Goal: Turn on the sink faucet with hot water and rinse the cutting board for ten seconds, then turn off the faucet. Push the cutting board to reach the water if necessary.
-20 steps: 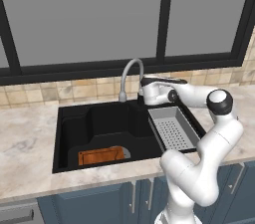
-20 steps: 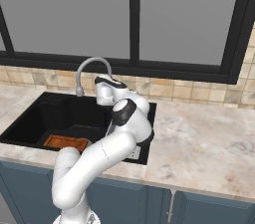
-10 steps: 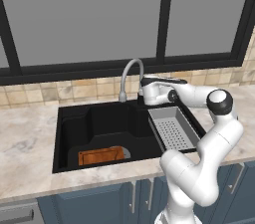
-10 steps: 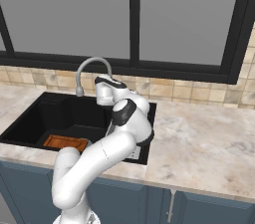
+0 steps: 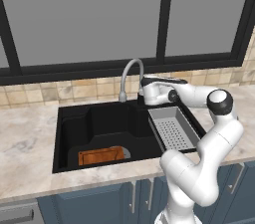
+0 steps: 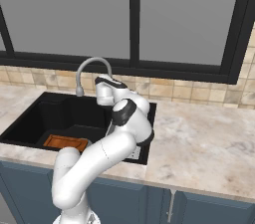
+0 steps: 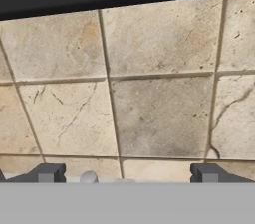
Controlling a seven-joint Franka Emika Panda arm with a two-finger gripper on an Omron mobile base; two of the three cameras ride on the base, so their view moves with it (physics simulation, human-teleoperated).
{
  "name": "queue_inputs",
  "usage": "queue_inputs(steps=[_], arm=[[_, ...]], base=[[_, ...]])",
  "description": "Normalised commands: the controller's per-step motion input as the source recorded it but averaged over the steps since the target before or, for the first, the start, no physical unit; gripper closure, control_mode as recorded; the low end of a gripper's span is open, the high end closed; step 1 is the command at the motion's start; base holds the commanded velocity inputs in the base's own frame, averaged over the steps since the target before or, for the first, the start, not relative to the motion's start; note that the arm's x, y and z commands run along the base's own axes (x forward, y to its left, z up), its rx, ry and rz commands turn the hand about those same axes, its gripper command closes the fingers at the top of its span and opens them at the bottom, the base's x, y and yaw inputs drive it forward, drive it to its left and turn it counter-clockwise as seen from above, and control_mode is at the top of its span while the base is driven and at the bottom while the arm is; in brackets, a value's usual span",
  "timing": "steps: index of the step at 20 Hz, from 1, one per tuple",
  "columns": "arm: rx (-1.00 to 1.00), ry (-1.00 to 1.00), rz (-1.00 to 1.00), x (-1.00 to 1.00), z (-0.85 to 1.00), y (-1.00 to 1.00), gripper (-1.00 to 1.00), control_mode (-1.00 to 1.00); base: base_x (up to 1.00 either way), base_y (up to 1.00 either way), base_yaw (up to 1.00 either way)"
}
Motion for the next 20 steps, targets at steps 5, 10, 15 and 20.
queue_inputs(steps=[5,10,15,20], arm=[[0.0,0.0,0.0,0.0,0.0,-0.04,-1.0,-1.0],[0.0,0.0,0.0,0.0,-0.02,0.0,-1.0,-1.0],[0.0,0.0,0.0,0.0,-0.13,0.0,-1.0,-1.0],[0.0,0.0,0.0,0.0,-0.17,0.0,-1.0,-1.0]], base=[[0.0,0.0,0.0],[0.0,0.0,0.0],[0.0,0.0,0.0],[0.0,0.0,0.0]])
